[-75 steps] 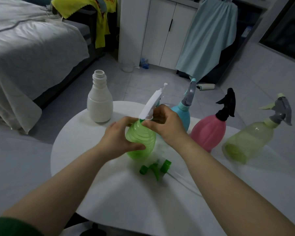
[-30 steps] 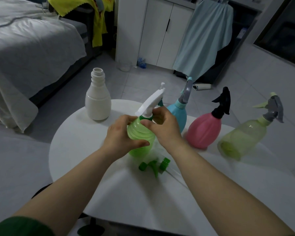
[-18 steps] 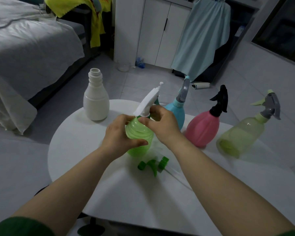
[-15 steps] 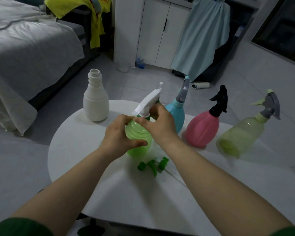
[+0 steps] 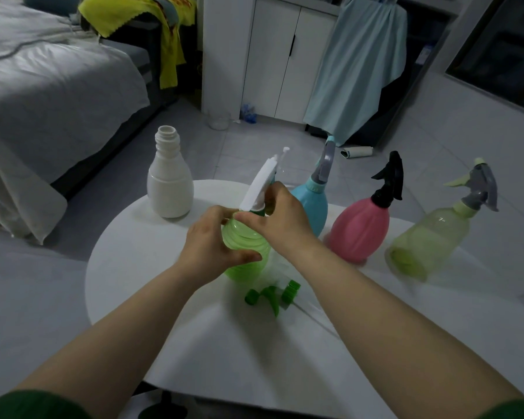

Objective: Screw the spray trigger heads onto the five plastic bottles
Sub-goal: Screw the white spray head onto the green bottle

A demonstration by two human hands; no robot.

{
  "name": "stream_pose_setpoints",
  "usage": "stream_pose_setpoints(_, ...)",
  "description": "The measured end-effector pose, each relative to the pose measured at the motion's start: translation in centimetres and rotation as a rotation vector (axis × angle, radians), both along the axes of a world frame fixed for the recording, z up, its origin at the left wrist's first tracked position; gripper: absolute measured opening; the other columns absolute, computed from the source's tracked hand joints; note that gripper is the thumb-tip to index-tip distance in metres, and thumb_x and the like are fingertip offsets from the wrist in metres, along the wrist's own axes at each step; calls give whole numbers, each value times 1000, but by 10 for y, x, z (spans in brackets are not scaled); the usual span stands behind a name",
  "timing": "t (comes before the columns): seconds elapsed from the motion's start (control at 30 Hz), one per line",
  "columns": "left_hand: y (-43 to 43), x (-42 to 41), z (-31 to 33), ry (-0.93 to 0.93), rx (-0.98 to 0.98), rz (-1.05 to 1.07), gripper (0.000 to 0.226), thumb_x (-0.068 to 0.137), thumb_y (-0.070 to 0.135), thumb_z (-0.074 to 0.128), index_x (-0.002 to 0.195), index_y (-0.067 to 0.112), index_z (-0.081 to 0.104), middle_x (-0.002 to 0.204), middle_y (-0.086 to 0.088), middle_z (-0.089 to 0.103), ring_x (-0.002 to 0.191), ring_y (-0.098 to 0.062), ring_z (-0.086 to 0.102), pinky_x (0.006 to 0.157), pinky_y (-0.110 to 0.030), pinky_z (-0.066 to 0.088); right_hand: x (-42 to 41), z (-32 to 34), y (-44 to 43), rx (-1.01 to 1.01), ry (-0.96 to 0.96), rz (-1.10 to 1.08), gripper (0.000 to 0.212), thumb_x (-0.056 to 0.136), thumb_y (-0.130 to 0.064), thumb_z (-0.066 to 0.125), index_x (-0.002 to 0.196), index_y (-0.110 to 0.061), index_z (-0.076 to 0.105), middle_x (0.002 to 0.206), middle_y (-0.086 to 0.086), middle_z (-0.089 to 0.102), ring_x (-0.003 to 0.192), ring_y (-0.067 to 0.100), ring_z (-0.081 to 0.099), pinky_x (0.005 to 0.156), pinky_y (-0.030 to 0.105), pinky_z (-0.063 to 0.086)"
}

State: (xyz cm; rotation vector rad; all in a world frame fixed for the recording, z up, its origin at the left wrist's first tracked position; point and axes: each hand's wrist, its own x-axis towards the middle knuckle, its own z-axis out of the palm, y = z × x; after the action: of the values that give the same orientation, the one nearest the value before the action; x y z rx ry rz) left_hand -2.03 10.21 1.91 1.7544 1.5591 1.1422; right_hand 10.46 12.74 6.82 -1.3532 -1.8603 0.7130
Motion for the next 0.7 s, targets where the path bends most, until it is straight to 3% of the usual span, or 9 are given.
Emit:
stream_pose_setpoints(0.1,2,0,-1,-5,-9,-1,72,48,27,83,108,11,46,99,4,46,94,-14,43,84,-31,37,8,4,0,-165,50,136,45,75,-23,65,116,-15,47,106,-6,52,102,11,50,82,17,40)
stream_pose_setpoints(0.17,2,0,-2,-6,-14,4,73,48,28,84,108,10,46,99,3,46,94,-14,43,84,-31,37,16,8,0,-230,103,197,40,78,-8,60,116,-10,50,110,0,57,107,16,52,92,24,42)
stream_pose_setpoints(0.27,2,-1,-2,1,-24,3,74,48,28,83,109,11,46,99,3,45,95,-15,43,84,-31,37,21,10,3,-211,153,183,28,74,-3,64,99,-13,59,92,-7,61,95,14,57,85,21,48)
stream_pose_setpoints(0.33,2,-2,-1,3,-32,-5,74,49,28,83,110,11,45,100,3,45,96,-15,43,85,-32,38,18,7,4,-140,114,132,24,69,-10,70,77,-26,53,80,-14,59,88,14,59,86,27,49)
stream_pose_setpoints(0.4,3,-3,0,4,-39,-15,74,49,28,83,110,11,45,101,3,45,96,-16,43,86,-35,39,17,3,3,-77,85,80,30,68,-17,72,69,-30,46,77,-14,56,83,12,58,82,27,47)
stream_pose_setpoints(0.5,2,-1,2,13,-35,-24,73,50,26,83,110,10,45,100,2,44,96,-15,43,87,-34,38,21,4,1,-147,127,138,27,73,-13,67,93,-22,52,98,-5,59,99,14,57,91,27,43)
stream_pose_setpoints(0.57,2,-1,2,12,-39,-22,72,50,25,83,109,9,45,100,2,44,96,-15,42,86,-33,38,22,8,1,-236,90,212,43,77,-11,62,117,-14,48,120,3,56,114,19,50,98,29,38)
stream_pose_setpoints(0.7,1,-1,1,2,-40,-16,71,50,24,83,108,9,45,99,1,45,95,-16,44,84,-33,39,14,7,-1,-258,118,210,40,79,-9,60,118,-11,50,123,10,57,114,22,52,101,38,41)
